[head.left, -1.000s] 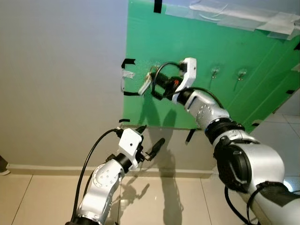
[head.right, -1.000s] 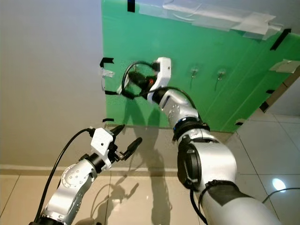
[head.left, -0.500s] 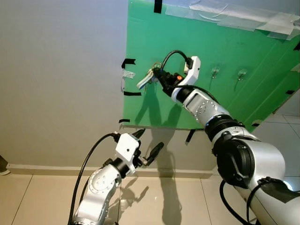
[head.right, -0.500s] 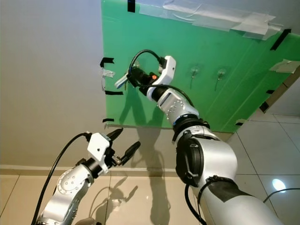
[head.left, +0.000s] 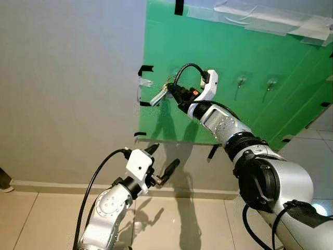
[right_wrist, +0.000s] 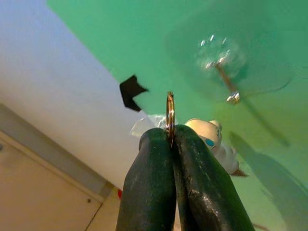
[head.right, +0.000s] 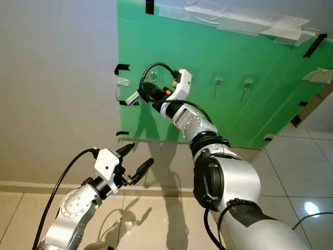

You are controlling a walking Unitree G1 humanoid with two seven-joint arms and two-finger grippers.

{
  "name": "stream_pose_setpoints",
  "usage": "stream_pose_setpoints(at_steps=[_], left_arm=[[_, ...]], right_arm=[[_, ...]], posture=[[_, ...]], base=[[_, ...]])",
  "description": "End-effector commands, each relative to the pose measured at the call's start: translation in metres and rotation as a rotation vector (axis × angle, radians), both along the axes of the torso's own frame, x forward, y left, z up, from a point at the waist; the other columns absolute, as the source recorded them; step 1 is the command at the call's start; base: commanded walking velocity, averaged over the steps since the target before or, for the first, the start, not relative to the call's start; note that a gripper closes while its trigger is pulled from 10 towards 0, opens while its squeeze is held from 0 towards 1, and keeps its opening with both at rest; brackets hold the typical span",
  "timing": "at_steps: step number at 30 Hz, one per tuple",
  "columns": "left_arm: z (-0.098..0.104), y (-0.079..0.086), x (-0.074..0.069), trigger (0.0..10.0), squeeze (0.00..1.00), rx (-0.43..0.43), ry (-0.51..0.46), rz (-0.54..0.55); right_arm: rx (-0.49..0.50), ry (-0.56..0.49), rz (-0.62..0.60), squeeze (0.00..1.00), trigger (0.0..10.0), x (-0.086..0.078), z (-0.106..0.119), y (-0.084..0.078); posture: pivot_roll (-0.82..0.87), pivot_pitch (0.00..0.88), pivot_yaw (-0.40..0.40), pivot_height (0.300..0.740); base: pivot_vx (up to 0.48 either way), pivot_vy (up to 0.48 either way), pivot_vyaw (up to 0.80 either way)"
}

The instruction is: Hang keys on a hook

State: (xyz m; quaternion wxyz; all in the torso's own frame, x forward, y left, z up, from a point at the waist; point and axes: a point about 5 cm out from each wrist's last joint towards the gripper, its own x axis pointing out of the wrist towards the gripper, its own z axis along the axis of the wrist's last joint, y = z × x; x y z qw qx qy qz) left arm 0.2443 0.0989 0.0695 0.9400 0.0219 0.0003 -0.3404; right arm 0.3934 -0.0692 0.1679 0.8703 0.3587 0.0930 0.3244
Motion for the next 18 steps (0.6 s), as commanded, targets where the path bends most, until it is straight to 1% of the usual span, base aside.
stream_pose_setpoints(at_steps=[1, 2, 4, 7, 8, 10, 18], left_arm=[[0.002, -0.004, 0.0, 10.0, 0.0, -0.007, 0.001, -0.022], [0.002, -0.004, 0.0, 10.0, 0.0, -0.007, 0.003, -0.023], [0.002, -0.003, 0.0, 10.0, 0.0, -0.006, 0.004, -0.023], [0.002, -0.003, 0.0, 10.0, 0.0, -0.005, 0.007, -0.023], [0.002, -0.003, 0.0, 10.0, 0.0, -0.005, 0.01, -0.022], [0.001, -0.002, 0.0, 10.0, 0.0, -0.006, 0.013, -0.021], [0.0, -0.003, 0.0, 10.0, 0.0, -0.009, 0.028, -0.019]], right_arm=[[0.006, -0.027, -0.055, 0.0, 0.0, 0.004, 0.006, -0.011], [0.003, -0.032, -0.08, 0.0, 0.0, 0.006, 0.008, -0.014], [-0.011, -0.028, -0.096, 0.0, 0.0, 0.006, 0.008, -0.016], [-0.006, -0.014, -0.111, 0.0, 0.0, 0.007, 0.007, -0.017], [0.019, 0.02, -0.118, 0.0, 0.0, 0.007, 0.005, -0.018], [0.038, 0.053, -0.118, 0.0, 0.0, 0.006, 0.002, -0.017], [0.049, 0.143, -0.098, 0.0, 0.0, 0.002, -0.01, -0.013]], posture=[[0.22, 0.0, -0.125, 0.74], [0.22, 0.0, -0.125, 0.74], [0.22, 0.0, -0.125, 0.74], [0.22, 0.0, -0.125, 0.74], [0.22, 0.0, -0.126, 0.74], [0.22, 0.0, -0.128, 0.74], [0.23, 0.0, -0.134, 0.74]], base=[[0.0, 0.0, 0.0], [0.0, 0.0, 0.0], [0.0, 0.0, 0.0], [0.0, 0.0, 0.0], [0.0, 0.0, 0.0], [0.0, 0.0, 0.0], [0.0, 0.0, 0.0]])
